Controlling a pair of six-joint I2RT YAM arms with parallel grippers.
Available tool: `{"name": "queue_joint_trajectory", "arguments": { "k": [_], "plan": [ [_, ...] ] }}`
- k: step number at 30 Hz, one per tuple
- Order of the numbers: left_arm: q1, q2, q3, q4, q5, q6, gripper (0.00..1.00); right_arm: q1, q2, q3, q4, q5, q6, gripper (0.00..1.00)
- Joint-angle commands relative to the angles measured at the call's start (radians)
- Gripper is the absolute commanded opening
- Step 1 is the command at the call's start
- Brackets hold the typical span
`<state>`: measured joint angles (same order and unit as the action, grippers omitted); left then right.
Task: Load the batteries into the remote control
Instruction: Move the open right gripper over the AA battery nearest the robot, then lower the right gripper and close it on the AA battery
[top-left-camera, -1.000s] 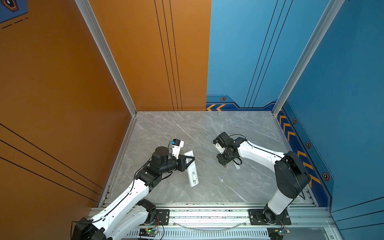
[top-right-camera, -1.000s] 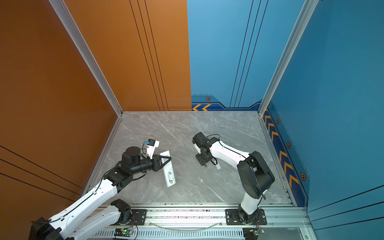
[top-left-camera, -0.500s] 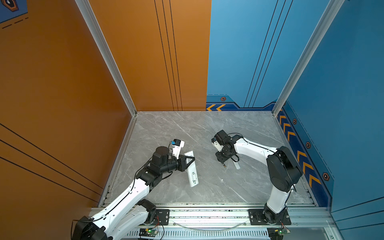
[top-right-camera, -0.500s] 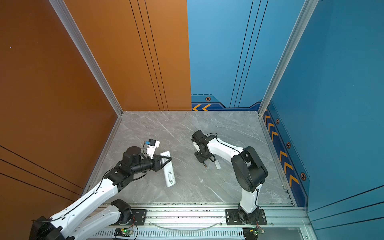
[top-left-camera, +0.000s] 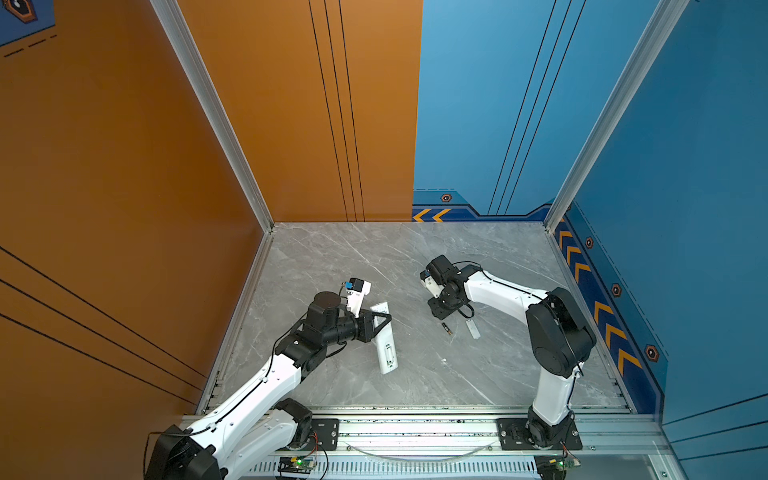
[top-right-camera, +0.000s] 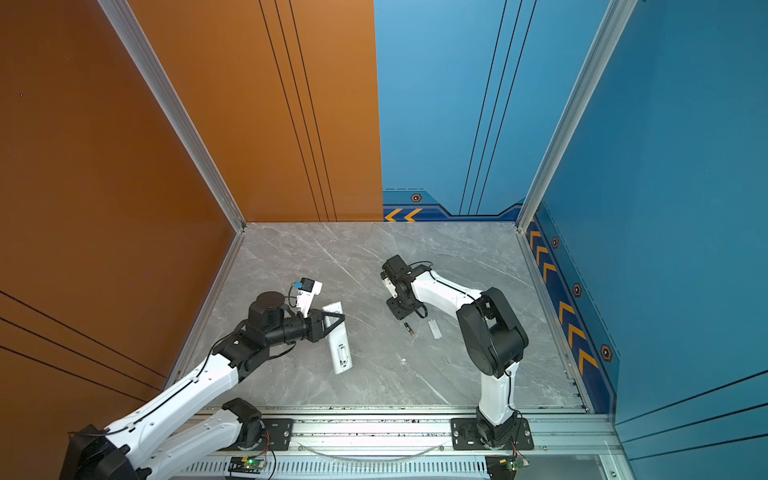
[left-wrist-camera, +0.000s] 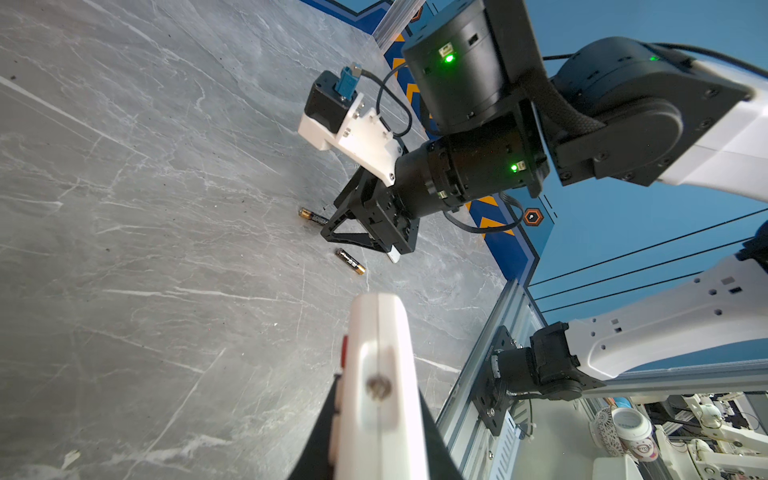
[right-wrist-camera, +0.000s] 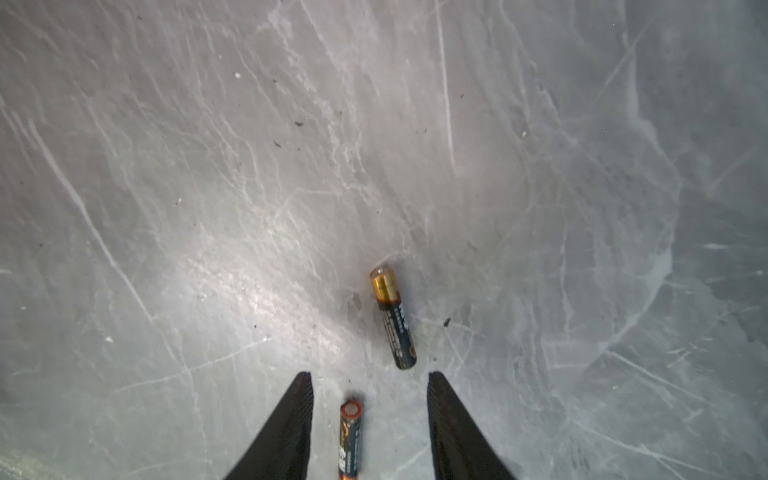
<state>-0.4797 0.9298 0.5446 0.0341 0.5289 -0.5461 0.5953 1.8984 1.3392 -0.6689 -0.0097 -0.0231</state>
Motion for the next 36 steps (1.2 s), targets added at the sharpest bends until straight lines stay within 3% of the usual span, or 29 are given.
{"name": "queue_joint_trajectory", "arguments": {
  "k": [1, 18, 36],
  "plan": [
    [-0.002, -0.009, 0.023, 0.025, 0.027, 0.014, 0.0, -0.004, 0.04, 0.039, -0.001, -0.023, -0.01, 0.44],
    [-0.003, -0.002, 0.021, 0.038, 0.033, 0.017, 0.0, -0.021, 0.121, 0.12, -0.001, -0.028, -0.015, 0.4],
    [-0.002, 0.005, 0.025, 0.039, 0.036, 0.016, 0.0, -0.038, 0.159, 0.121, 0.002, -0.05, -0.014, 0.3]
  ]
}}
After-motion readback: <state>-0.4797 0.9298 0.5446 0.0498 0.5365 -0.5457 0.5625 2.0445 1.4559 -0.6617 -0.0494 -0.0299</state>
